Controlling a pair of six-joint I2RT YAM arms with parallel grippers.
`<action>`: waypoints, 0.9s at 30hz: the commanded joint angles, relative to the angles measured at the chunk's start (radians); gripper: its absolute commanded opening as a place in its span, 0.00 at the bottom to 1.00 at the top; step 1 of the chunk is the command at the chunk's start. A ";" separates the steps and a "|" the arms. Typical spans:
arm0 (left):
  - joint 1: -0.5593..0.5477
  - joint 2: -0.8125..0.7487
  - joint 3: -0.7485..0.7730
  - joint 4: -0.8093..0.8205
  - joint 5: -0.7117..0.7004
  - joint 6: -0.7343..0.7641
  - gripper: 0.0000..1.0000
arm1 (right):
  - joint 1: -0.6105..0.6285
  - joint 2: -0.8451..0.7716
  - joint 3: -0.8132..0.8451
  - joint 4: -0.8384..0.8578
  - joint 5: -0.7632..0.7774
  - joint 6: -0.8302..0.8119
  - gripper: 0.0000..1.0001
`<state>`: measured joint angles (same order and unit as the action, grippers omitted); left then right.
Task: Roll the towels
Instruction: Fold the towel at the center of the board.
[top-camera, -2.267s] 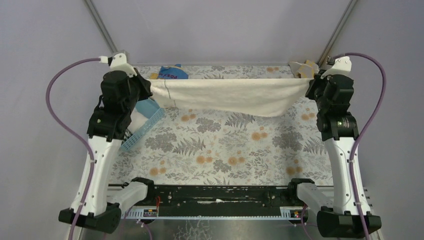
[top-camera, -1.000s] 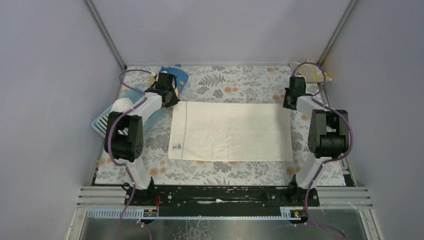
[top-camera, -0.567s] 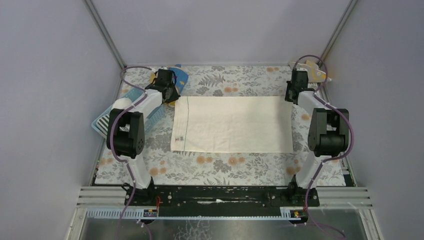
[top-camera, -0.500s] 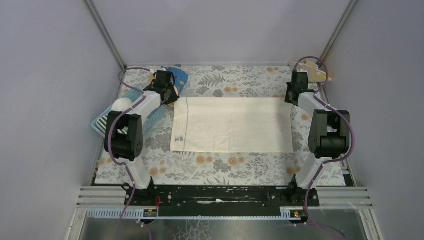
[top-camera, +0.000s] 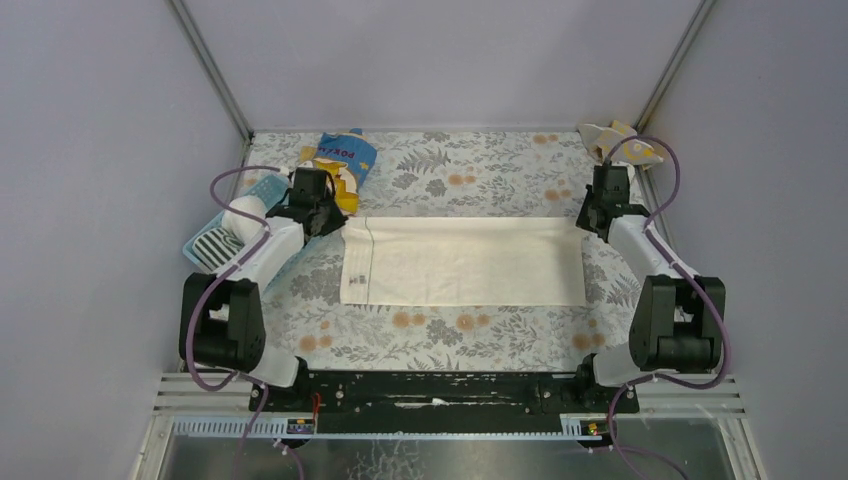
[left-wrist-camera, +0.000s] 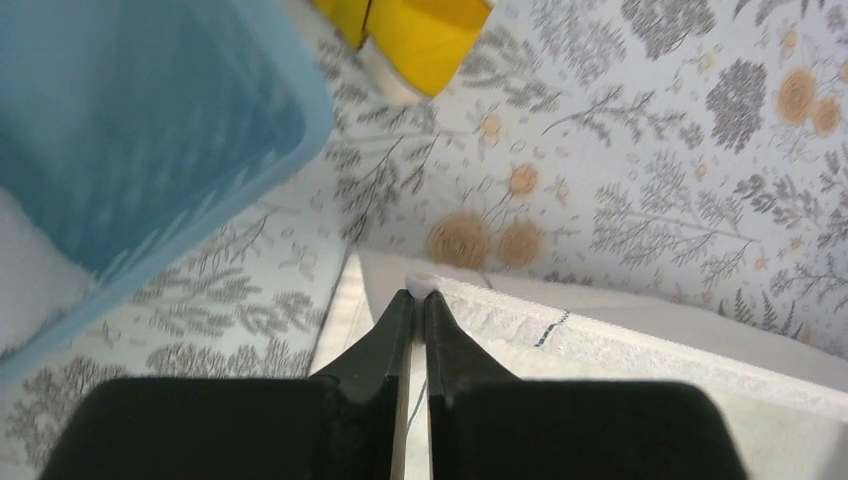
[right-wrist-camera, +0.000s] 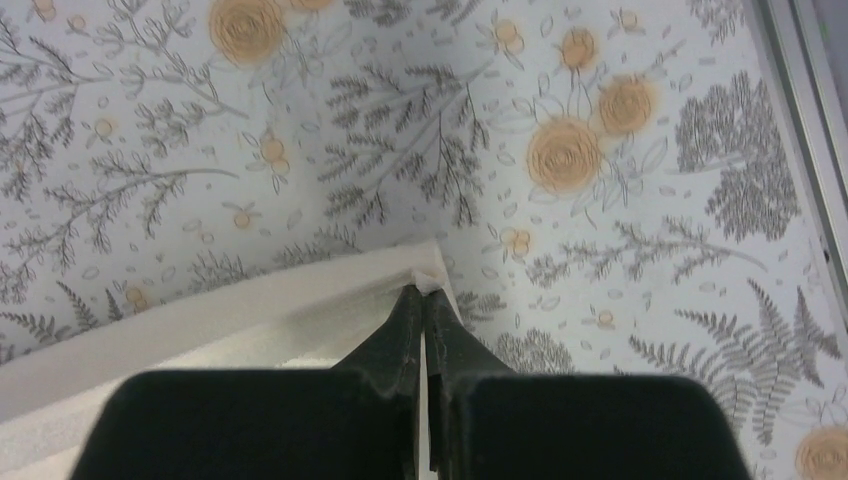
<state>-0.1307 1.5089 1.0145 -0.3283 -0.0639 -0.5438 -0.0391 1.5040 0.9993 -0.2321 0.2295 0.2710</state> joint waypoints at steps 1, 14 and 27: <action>0.028 -0.094 -0.096 -0.024 -0.112 -0.056 0.00 | -0.016 -0.124 -0.076 -0.043 0.136 0.071 0.00; 0.027 -0.242 -0.266 -0.009 -0.092 -0.128 0.00 | -0.018 -0.340 -0.263 -0.060 0.235 0.186 0.00; 0.028 -0.219 -0.330 0.024 -0.109 -0.156 0.00 | -0.024 -0.391 -0.334 -0.053 0.287 0.229 0.00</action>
<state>-0.1310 1.2869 0.6994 -0.3267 -0.0315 -0.7044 -0.0364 1.1301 0.6632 -0.2989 0.3145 0.5026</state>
